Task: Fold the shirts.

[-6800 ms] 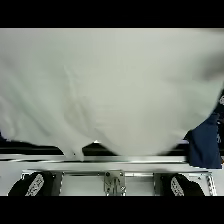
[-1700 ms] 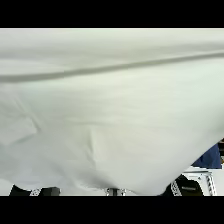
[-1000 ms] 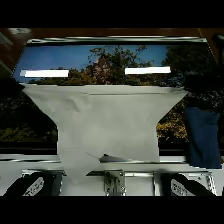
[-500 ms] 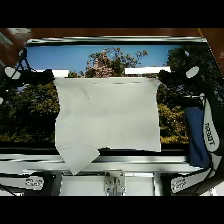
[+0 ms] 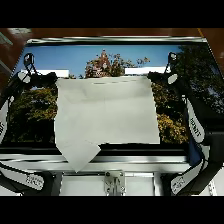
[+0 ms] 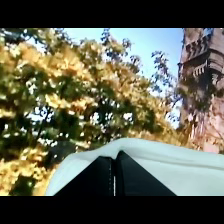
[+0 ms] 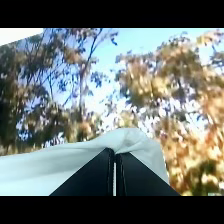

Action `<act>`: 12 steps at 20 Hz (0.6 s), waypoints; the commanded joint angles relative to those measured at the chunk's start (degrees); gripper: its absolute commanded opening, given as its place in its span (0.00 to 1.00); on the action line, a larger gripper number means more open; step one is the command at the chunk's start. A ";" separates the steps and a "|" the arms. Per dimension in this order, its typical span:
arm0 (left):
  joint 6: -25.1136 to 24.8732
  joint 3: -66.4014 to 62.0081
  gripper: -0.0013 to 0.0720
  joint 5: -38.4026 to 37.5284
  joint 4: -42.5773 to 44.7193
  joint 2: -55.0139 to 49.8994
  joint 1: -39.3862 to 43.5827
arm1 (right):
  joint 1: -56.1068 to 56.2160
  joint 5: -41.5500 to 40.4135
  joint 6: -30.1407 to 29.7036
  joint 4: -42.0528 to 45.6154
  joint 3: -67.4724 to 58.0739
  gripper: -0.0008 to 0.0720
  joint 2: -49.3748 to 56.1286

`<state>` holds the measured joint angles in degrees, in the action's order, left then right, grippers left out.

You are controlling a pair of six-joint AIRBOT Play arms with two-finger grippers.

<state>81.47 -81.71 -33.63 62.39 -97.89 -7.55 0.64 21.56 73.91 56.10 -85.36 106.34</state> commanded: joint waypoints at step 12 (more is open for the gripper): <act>-2.32 -4.76 0.06 -49.24 3.72 -5.16 -2.64 | -5.81 42.53 10.88 11.23 -0.02 0.10 -2.69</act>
<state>78.24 -86.19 -71.92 66.00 -101.06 -10.76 -4.47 53.80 80.90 64.73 -85.38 102.94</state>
